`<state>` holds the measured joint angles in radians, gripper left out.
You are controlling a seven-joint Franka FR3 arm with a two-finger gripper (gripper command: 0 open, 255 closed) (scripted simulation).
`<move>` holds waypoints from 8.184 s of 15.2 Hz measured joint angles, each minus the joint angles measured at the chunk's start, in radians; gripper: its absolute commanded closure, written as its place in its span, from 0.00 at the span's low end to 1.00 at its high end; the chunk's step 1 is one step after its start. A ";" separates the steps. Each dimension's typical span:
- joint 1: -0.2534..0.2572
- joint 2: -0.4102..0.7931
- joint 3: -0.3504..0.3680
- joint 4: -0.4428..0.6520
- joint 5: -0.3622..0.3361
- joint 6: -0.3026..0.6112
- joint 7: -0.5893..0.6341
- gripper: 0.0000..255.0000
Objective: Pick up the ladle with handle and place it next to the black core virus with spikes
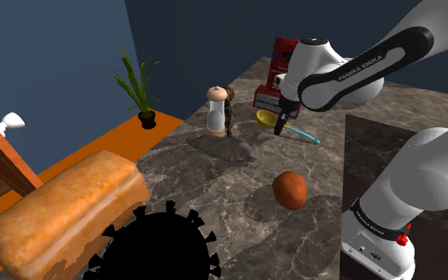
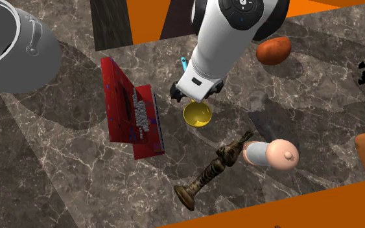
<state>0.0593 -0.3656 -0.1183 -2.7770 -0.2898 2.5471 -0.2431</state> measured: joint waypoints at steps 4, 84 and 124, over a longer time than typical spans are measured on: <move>0.002 -0.002 0.002 0.000 0.001 0.000 0.000 1.00; 0.189 -0.111 0.466 0.661 0.261 -0.828 0.392 1.00; 0.242 0.261 0.764 0.659 0.147 -0.535 0.831 1.00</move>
<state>0.3009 -0.1043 0.6462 -2.1177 -0.1431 2.0118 0.5881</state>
